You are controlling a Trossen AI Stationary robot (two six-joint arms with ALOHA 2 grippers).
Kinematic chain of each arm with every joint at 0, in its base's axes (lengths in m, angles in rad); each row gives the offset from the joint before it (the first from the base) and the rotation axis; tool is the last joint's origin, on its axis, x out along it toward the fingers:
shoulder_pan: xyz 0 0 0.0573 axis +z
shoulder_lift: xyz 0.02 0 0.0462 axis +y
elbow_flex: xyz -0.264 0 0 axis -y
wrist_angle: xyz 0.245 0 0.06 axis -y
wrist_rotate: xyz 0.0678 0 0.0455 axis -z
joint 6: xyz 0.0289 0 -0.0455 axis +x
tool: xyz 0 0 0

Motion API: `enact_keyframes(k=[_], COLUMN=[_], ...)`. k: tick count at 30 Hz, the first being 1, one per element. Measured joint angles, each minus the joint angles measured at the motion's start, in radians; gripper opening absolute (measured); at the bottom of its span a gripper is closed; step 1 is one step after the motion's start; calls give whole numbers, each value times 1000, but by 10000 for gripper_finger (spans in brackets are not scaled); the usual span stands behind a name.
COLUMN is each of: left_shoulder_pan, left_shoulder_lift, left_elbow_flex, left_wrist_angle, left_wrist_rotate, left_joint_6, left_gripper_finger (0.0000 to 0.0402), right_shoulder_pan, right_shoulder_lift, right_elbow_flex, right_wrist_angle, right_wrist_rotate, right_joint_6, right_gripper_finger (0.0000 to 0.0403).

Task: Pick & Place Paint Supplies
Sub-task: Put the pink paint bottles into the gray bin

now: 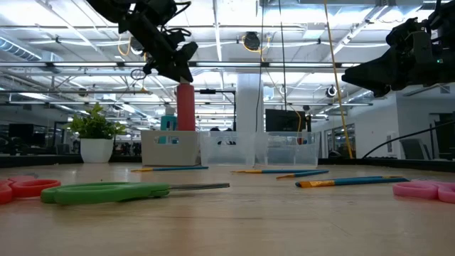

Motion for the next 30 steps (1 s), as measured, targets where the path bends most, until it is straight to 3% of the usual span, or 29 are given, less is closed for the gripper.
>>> enact_keyframes(k=[30], left_shoulder_pan=[55], left_shoulder_lift=[191], left_elbow_flex=[0], left_wrist_angle=[154], left_wrist_rotate=[-48], left_joint_6=[-29], left_gripper_finger=[122], right_shoulder_pan=[0], right_shoulder_lift=[0], right_elbow_flex=[0], right_wrist_angle=[0], right_wrist_rotate=[0], right_joint_6=[0], right_gripper_finger=[130])
